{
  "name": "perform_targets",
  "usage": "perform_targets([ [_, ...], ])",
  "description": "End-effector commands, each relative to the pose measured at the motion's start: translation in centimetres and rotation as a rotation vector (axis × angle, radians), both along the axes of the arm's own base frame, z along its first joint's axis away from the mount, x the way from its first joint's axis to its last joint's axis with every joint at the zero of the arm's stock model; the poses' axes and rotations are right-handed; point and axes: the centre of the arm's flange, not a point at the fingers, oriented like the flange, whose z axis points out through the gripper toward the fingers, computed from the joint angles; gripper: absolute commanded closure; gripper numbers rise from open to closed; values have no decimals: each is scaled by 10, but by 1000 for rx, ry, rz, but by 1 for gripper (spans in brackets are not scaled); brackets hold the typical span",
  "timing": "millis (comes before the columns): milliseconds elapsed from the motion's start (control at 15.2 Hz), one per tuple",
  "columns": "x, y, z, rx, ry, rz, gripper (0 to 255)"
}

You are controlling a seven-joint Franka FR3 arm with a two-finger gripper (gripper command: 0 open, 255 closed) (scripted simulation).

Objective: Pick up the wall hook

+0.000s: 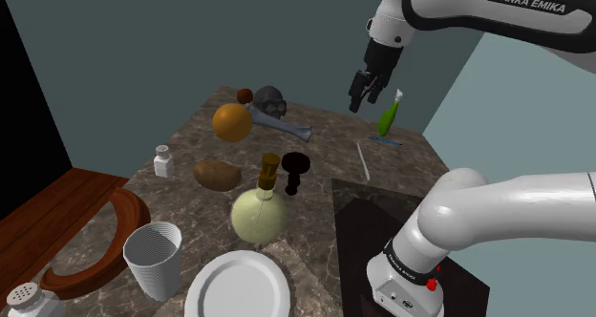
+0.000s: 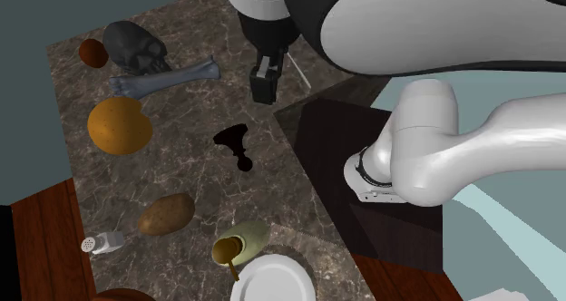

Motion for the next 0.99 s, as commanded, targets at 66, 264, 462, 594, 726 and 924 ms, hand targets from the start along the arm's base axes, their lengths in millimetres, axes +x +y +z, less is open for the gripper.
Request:
perform_targets([
  [66,3,5,-12,-2,-4,-23,0],
  [264,12,20,-48,-8,-17,-93,0],
  [462,23,34,-84,-15,-30,-162,0],
  [594,31,42,-108,-19,-38,-208,0],
  [726,39,51,-131,-23,-46,-254,0],
  [924,53,62,-167,-29,-59,-324,0],
])
